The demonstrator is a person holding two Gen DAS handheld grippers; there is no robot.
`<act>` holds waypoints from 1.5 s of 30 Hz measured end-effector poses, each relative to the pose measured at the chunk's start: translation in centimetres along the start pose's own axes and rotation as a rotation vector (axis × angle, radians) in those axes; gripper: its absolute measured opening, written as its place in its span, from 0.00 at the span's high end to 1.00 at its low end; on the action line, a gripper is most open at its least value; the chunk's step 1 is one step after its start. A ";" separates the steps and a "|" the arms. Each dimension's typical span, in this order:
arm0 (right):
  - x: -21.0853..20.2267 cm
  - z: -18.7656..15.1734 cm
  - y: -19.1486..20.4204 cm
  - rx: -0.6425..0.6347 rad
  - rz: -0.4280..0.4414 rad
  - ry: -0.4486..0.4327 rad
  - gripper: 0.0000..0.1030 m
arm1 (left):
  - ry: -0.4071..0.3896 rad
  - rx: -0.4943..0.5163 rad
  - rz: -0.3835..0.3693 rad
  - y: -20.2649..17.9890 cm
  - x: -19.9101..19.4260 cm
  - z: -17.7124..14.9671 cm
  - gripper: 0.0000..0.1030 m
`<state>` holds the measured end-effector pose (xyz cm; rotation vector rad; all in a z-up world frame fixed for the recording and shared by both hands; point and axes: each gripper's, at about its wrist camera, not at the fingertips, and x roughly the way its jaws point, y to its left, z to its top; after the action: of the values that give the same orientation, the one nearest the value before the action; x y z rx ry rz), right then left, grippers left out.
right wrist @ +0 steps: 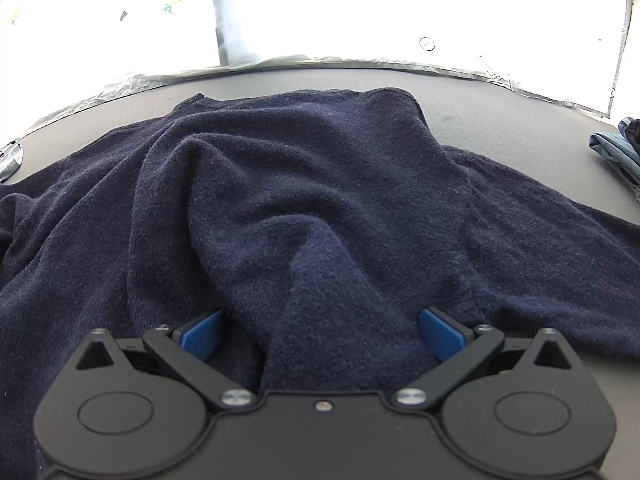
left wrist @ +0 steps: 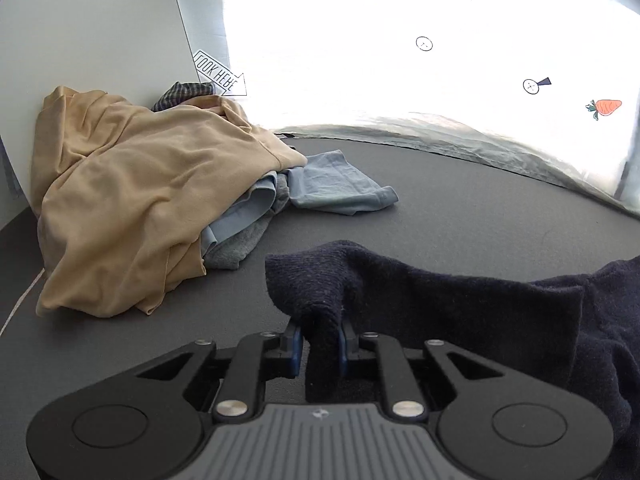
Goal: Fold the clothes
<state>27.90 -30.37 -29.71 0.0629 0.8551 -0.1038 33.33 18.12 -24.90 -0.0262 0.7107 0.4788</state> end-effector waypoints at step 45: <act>-12.4 -6.3 -7.2 -0.299 0.075 -0.007 0.01 | 0.458 0.109 -0.748 -10.7 -15.3 -14.3 0.15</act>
<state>14.22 -36.07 -24.57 -0.1853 0.8527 0.0941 19.02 -0.34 -27.60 -0.2965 1.1047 -0.2979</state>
